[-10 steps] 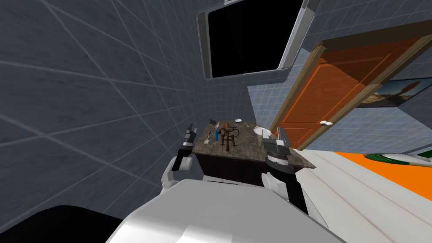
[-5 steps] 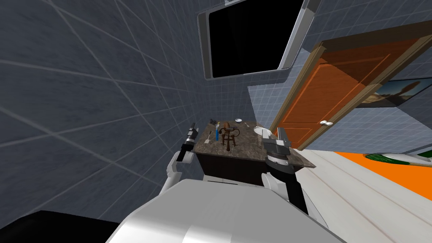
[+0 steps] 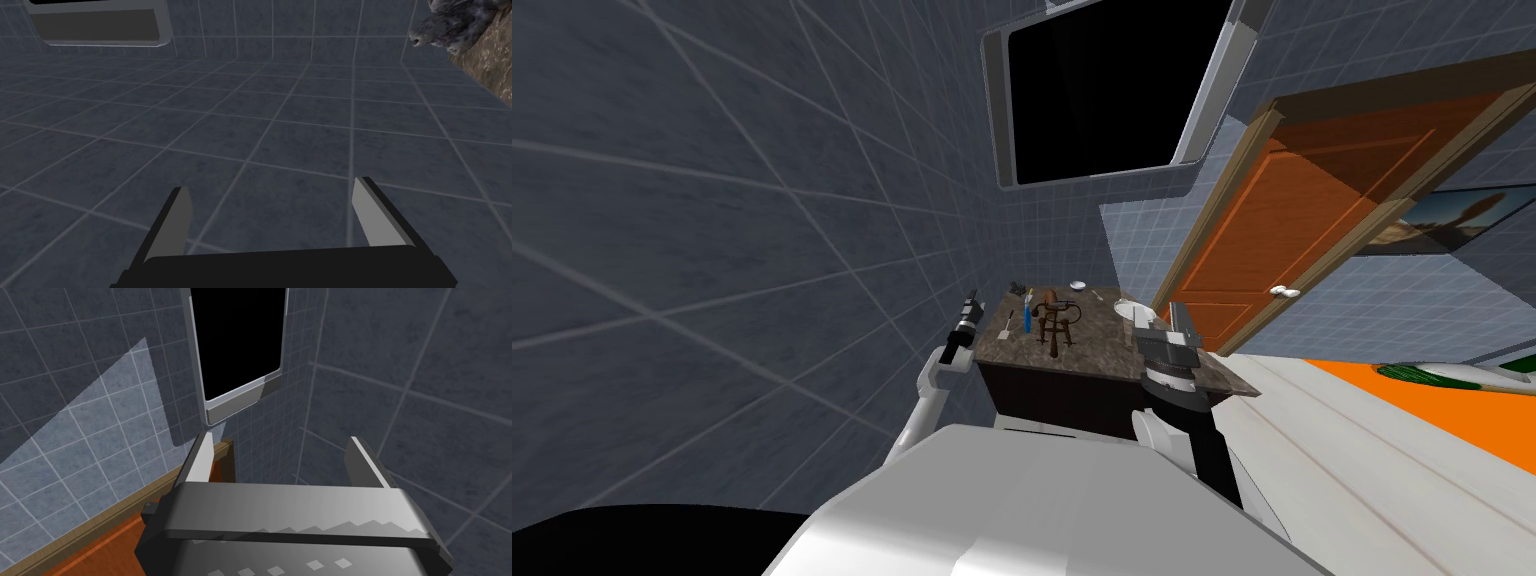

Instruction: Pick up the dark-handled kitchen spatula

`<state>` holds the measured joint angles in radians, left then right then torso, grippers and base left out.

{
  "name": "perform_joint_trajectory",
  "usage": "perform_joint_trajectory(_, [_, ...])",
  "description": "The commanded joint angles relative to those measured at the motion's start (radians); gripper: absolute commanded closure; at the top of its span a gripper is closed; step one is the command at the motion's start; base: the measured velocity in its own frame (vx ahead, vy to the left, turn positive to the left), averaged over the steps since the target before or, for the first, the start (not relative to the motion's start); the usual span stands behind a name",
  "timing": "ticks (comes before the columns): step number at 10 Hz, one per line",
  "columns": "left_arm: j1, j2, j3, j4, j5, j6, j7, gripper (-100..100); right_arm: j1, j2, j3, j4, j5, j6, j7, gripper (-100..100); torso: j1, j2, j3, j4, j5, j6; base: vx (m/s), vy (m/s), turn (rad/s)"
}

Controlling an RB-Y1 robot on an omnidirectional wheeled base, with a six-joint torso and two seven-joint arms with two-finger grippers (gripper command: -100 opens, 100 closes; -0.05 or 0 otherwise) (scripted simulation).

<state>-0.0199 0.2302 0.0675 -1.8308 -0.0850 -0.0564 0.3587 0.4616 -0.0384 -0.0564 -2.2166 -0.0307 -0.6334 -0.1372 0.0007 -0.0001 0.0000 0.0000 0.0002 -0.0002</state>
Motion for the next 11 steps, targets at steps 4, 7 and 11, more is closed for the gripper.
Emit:
perform_joint_trajectory(4, [-0.121,0.016,0.024,0.135,-0.005,0.096,0.1,-100,0.0,0.0,0.0,0.0,0.0,0.0,0.0,0,0.0,0.0,0.0,0.0,0.0,0.0,-0.005,0.007,-0.003])
perform_joint_trajectory(7, [-0.198,0.02,0.036,0.214,-0.007,0.158,0.163,-100,0.0,0.0,0.0,0.0,0.0,0.0,0.0,0,0.0,0.0,0.0,0.0,0.0,0.0,-0.003,0.008,-0.005])
perform_joint_trajectory(11, [-0.299,0.019,0.06,0.329,-0.01,0.252,0.26,-100,0.0,0.0,0.0,0.0,0.0,0.0,0.0,0,-0.001,0.0,0.0,0.0,0.0,0.0,0.0,0.001,-0.003])
